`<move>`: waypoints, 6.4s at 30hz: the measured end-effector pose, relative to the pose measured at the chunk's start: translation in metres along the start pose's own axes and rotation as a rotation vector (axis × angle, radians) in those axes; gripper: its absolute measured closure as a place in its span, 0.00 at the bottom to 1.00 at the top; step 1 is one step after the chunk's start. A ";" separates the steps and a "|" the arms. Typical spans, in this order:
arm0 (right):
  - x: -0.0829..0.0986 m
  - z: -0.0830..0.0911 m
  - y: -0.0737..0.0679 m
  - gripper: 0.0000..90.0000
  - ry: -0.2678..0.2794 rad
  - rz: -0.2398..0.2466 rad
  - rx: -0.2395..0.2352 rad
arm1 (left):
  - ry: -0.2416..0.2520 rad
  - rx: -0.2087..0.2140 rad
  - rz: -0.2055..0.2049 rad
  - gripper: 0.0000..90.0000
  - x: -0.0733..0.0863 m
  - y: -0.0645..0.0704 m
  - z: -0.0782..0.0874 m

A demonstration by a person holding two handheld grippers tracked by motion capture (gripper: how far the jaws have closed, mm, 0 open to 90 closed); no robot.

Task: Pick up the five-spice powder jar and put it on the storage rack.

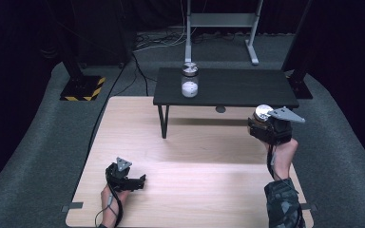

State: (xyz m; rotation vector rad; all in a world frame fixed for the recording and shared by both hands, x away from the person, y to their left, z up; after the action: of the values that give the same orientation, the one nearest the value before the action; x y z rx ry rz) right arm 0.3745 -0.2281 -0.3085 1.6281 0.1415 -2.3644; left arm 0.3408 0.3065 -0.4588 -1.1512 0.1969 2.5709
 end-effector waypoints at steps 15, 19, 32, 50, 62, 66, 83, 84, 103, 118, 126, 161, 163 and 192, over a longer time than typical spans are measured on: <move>-0.013 -0.001 0.001 0.33 0.005 0.012 -0.003 | 0.000 0.000 0.000 0.01 0.000 0.000 0.000; -0.018 -0.001 0.001 0.33 0.006 0.016 -0.003 | 0.000 0.000 -0.001 0.01 0.000 0.000 0.000; -0.031 -0.002 0.002 0.33 0.016 0.024 -0.004 | 0.000 0.001 0.000 0.01 0.000 0.000 0.000; -0.046 -0.003 0.000 0.33 0.028 0.041 -0.012 | 0.000 0.001 -0.002 0.01 0.000 0.000 0.000; -0.058 -0.002 0.001 0.33 0.039 0.051 -0.013 | 0.000 0.001 -0.002 0.01 0.000 0.000 0.000; -0.062 -0.001 0.002 0.33 0.044 0.051 -0.014 | -0.001 0.002 -0.003 0.01 0.000 0.000 0.000; -0.078 -0.007 0.006 0.33 0.039 0.048 -0.017 | -0.001 0.002 -0.003 0.01 0.000 0.000 0.000; -0.079 -0.008 0.006 0.33 0.038 0.050 -0.017 | -0.001 0.002 -0.003 0.01 0.000 0.000 0.000; -0.092 -0.018 0.005 0.33 0.021 0.056 -0.026 | -0.001 0.003 -0.005 0.01 0.000 0.000 0.000; -0.101 -0.029 0.005 0.33 0.005 0.053 -0.039 | -0.001 0.004 -0.004 0.01 0.000 0.000 0.000; -0.104 -0.034 0.006 0.33 -0.005 0.047 -0.044 | -0.001 0.004 -0.005 0.01 0.000 0.000 0.000; -0.117 -0.059 0.002 0.33 -0.043 0.046 -0.076 | -0.001 0.006 -0.006 0.01 0.000 -0.001 0.000; -0.118 -0.061 0.001 0.33 -0.047 0.046 -0.076 | -0.001 0.006 -0.007 0.01 0.000 -0.001 0.000; -0.115 -0.096 -0.005 0.33 -0.095 0.008 -0.110 | -0.001 0.007 -0.009 0.01 0.000 -0.001 0.000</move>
State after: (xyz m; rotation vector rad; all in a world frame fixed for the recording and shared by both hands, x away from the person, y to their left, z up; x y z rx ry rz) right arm 0.4979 -0.1822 -0.2367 1.4605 0.2411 -2.3778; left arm 0.3411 0.3070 -0.4586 -1.1452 0.2003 2.5613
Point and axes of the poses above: each handheld gripper's, and its own axes: z roughly backward along the jaws, x roughly out of its underside, y roughly to its right, the point moved 3 cm from there along -z, roughly forward along the jaws, and after that the axes turned 1 degree about y, right-handed, at the moved point
